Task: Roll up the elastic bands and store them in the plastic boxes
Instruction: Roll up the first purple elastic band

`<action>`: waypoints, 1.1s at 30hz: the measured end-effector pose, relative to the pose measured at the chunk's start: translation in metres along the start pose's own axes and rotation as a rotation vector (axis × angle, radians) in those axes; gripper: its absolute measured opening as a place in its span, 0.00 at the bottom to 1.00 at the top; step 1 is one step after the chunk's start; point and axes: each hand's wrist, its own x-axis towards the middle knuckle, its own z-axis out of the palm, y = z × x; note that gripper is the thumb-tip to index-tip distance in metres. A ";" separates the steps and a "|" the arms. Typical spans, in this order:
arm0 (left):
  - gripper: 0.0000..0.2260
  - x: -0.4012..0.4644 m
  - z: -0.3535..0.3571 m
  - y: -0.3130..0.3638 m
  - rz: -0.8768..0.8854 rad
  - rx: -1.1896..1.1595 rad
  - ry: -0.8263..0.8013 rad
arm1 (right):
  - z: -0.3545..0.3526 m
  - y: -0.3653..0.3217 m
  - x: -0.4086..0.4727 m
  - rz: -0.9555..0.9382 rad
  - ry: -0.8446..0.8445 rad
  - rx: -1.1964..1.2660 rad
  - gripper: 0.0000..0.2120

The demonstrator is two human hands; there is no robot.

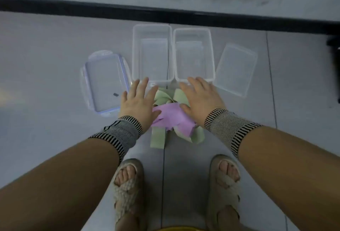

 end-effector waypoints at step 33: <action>0.09 0.015 0.047 -0.013 -0.345 -0.857 0.266 | 0.021 0.002 0.035 0.317 0.241 1.247 0.06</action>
